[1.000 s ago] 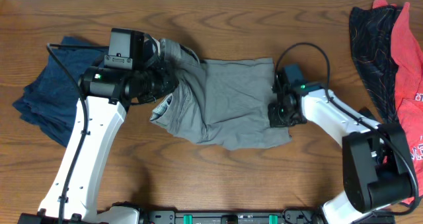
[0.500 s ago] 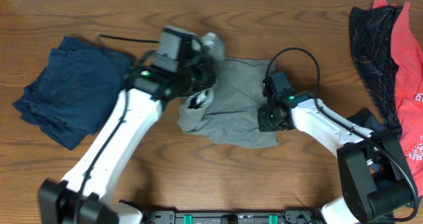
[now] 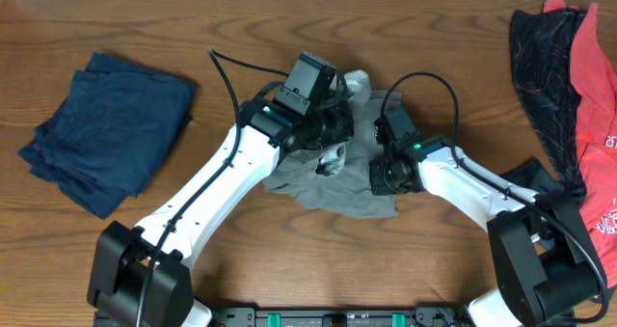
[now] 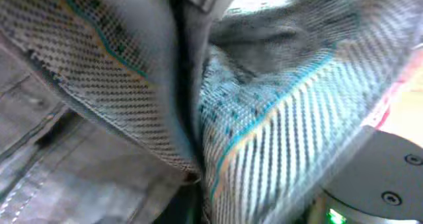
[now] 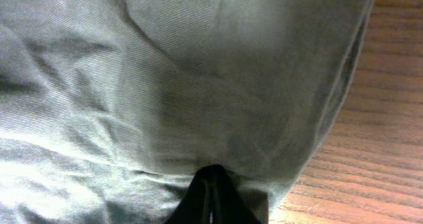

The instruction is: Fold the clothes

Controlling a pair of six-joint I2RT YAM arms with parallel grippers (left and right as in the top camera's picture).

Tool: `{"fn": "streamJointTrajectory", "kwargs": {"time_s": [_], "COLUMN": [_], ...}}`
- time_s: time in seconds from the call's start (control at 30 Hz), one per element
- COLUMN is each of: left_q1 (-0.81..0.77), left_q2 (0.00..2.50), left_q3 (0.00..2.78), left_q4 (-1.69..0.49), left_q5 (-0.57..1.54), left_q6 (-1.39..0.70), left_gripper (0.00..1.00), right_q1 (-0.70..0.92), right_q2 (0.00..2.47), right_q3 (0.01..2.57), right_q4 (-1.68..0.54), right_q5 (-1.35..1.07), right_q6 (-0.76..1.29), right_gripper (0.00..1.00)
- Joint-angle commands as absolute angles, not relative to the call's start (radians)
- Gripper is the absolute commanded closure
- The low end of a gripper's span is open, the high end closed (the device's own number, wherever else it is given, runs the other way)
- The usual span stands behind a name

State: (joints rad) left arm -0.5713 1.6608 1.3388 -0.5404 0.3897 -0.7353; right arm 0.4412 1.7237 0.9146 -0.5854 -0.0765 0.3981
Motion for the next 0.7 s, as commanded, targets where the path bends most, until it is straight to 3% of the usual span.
{"fn": "streamJointTrajectory", "kwargs": {"time_s": [0.0,0.33,0.67], "left_q1": [-0.567,-0.413,-0.342], "left_q2": [1.646,1.555,1.681], "left_q3": [1.359,1.36,1.349], "left_q4": [-0.536,-0.525,-0.555], "left_q5": [0.449,0.379,0.283], "left_q6": [-0.738,-0.604,-0.464], "left_gripper": [0.65,0.62,0.62], "right_q1": [0.448,0.22,0.25], "right_q2": [1.751,1.584,1.558], "right_q3": [0.9,1.266,1.31], "right_q4": [-0.646,-0.978,-0.913], "right_q5": [-0.131,-0.06,-0.501], "right_q6": [0.415,0.376,0.245], "right_gripper": [0.89,0.85,0.97]}}
